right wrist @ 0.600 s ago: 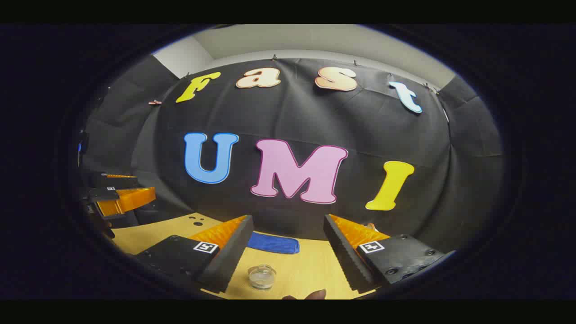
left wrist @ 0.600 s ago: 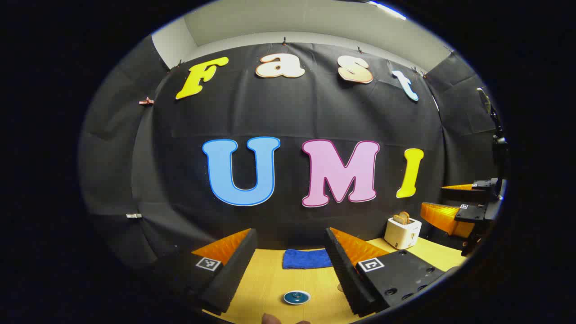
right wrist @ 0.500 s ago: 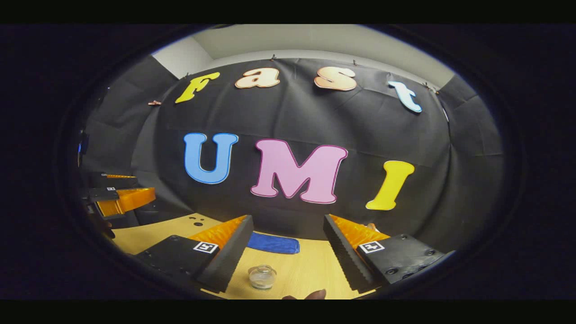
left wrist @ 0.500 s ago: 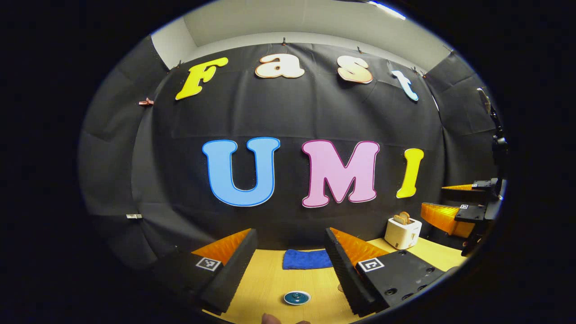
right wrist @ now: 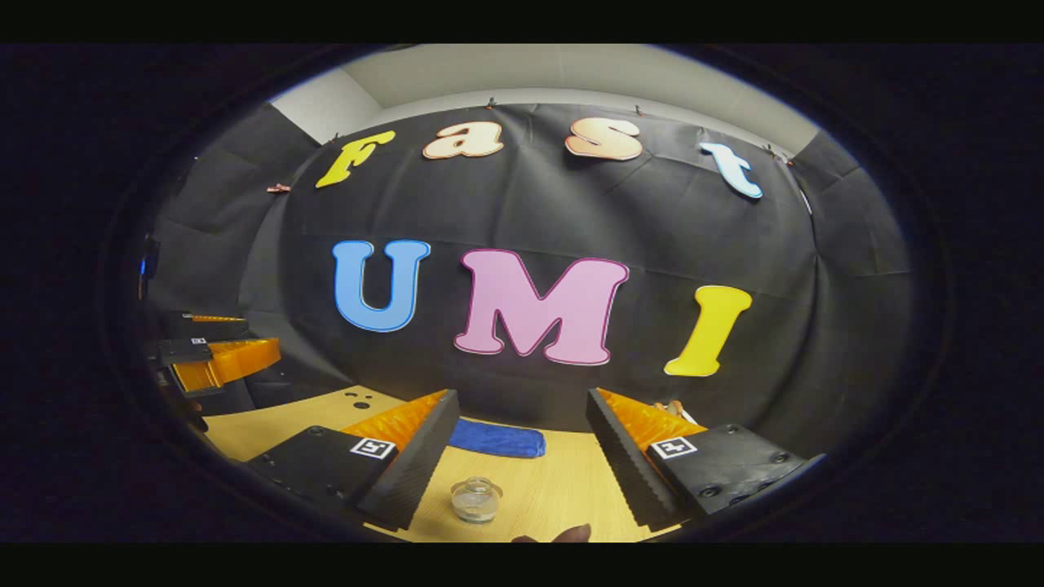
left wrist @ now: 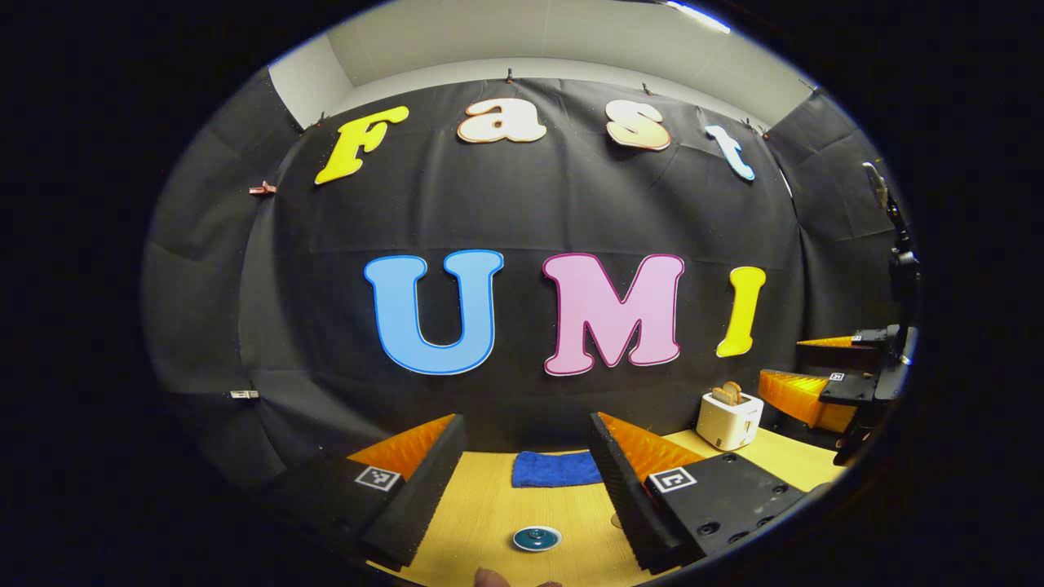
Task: Open the teacup lid with one hand, grasp the water bottle and pour water into the teacup with the other hand; after pouring, place the water bottle on the coaster and then close the teacup lid.
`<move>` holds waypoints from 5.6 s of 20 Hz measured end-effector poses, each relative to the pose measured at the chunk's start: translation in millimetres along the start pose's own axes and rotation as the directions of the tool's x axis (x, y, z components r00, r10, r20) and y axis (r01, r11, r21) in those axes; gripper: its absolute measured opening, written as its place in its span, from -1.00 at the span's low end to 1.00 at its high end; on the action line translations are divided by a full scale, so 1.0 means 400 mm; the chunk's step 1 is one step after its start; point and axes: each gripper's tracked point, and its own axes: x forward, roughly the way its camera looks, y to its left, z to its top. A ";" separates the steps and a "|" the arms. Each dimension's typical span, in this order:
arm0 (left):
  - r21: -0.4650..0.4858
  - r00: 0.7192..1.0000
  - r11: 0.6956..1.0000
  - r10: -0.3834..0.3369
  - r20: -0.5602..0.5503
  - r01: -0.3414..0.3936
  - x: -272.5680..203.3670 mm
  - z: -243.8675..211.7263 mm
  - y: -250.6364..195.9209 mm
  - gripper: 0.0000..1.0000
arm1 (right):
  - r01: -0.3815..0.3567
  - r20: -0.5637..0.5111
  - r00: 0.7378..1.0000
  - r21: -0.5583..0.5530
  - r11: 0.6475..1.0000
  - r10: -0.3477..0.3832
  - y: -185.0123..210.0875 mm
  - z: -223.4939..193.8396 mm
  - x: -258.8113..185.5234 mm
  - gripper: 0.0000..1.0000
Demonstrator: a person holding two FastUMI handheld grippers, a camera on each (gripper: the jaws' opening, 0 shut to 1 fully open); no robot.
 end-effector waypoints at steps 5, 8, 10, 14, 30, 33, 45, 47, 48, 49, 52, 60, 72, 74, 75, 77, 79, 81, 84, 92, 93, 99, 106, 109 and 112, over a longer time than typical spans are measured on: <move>0.005 1.000 1.000 -0.012 -0.002 0.012 -0.003 0.003 -0.009 0.89 | -0.012 0.017 1.000 -0.011 1.000 0.012 0.008 0.013 -0.006 0.94; 0.022 1.000 0.999 -0.024 -0.007 0.024 -0.005 -0.003 -0.013 0.89 | -0.031 -0.001 1.000 -0.016 0.999 0.031 0.018 -0.010 -0.004 0.94; 0.030 0.999 0.999 -0.035 -0.002 0.035 -0.005 -0.006 -0.017 0.89 | -0.053 -0.025 0.998 -0.013 0.998 0.053 0.035 -0.038 -0.003 0.93; 0.041 0.997 0.998 -0.050 -0.059 0.053 0.020 -0.087 -0.025 0.89 | -0.105 -0.102 0.989 -0.012 0.994 0.104 0.075 -0.151 -0.005 0.94; 0.046 0.971 0.996 -0.064 -0.232 0.077 0.206 -0.744 -0.043 0.68 | -0.092 -0.243 0.964 0.085 0.992 0.110 0.125 -0.675 0.023 0.95; 0.081 0.965 0.992 -0.070 -0.252 0.093 0.233 -0.795 -0.045 0.46 | -0.101 -0.247 0.962 0.069 0.993 0.115 0.123 -0.695 0.026 0.95; 0.074 0.947 0.993 -0.067 -0.314 0.095 0.272 -0.878 -0.048 -0.12 | -0.114 -0.264 0.955 0.093 0.989 0.135 0.151 -0.722 0.026 0.94; 0.075 0.946 0.992 -0.069 -0.317 0.097 0.270 -0.882 -0.049 -0.37 | -0.119 -0.269 0.953 0.092 0.989 0.139 0.154 -0.727 0.028 0.95; 0.077 0.946 0.992 -0.068 -0.318 0.097 0.269 -0.883 -0.046 -0.27 | -0.123 -0.271 0.952 0.096 0.988 0.144 0.159 -0.733 0.029 0.95; 0.072 0.949 0.993 -0.070 -0.308 0.096 0.271 -0.877 -0.046 -0.37 | -0.127 -0.274 0.950 0.103 0.987 0.151 0.163 -0.737 0.029 0.95; 0.028 0.958 0.997 -0.067 -0.279 0.078 0.273 -0.853 -0.043 -0.36 | -0.133 -0.281 0.946 0.125 0.983 0.164 0.171 -0.757 0.035 0.95; 0.037 0.975 0.997 -0.053 -0.216 0.063 0.249 -0.738 -0.008 -0.37 | -0.154 -0.335 0.923 0.138 0.978 0.192 0.185 -0.825 0.060 0.95; 0.048 0.973 0.999 -0.013 -0.231 0.024 0.217 -0.731 0.047 -0.46 | -0.181 -0.359 0.919 -0.013 0.983 0.165 0.194 -0.794 0.103 0.53; 0.025 0.973 1.000 0.002 -0.232 0.004 0.206 -0.723 0.068 -0.46 | -0.188 -0.367 0.920 -0.104 0.977 0.138 0.193 -0.781 0.134 0.53; 0.017 0.973 1.000 0.014 -0.231 -0.010 0.200 -0.716 0.083 -0.30 | -0.189 -0.366 0.922 -0.155 0.970 0.122 0.194 -0.774 0.152 0.53; 0.017 0.973 0.999 0.042 -0.227 -0.039 0.185 -0.703 0.121 -0.46 | -0.204 -0.360 0.928 -0.269 0.941 0.098 0.197 -0.759 0.182 0.53; 0.023 0.972 0.997 0.071 -0.223 -0.068 0.172 -0.695 0.158 -0.38 | -0.215 -0.341 0.937 -0.396 0.893 0.074 0.204 -0.752 0.227 0.53; 0.020 0.970 0.995 0.096 -0.223 -0.094 0.155 -0.692 0.190 -0.37 | -0.224 -0.333 0.941 -0.502 0.835 0.052 0.209 -0.747 0.247 0.51; 0.023 0.965 0.991 0.134 -0.224 -0.132 0.135 -0.696 0.232 -0.30 | -0.243 -0.334 0.942 -0.606 0.758 0.035 0.227 -0.763 0.294 0.50; 0.013 0.953 0.983 0.182 -0.243 -0.184 0.096 -0.727 0.294 -0.38 | -0.272 -0.300 0.954 -0.840 0.469 0.015 0.265 -0.781 0.344 0.50; 0.012 0.951 0.982 0.185 -0.246 -0.188 0.094 -0.731 0.299 -0.38 | -0.280 -0.303 0.953 -0.847 0.451 0.022 0.272 -0.780 0.335 0.50; 0.018 0.948 0.980 0.194 -0.253 -0.196 0.086 -0.753 0.326 -0.37 | -0.292 -0.293 0.955 -0.910 0.295 0.043 0.301 -0.772 0.318 0.50; 0.035 0.944 0.978 0.206 -0.258 -0.204 0.079 -0.771 0.353 -0.44 | -0.281 -0.277 0.960 -0.951 0.131 0.050 0.306 -0.772 0.307 0.49; 0.033 0.942 0.978 0.207 -0.263 -0.206 0.075 -0.775 0.357 -0.37 | -0.271 -0.267 0.962 -0.958 0.094 0.051 0.301 -0.760 0.318 0.49; 0.040 0.941 0.978 0.210 -0.264 -0.206 0.069 -0.780 0.359 -0.44 | -0.243 -0.241 0.968 -0.970 0.027 0.073 0.304 -0.743 0.328 0.48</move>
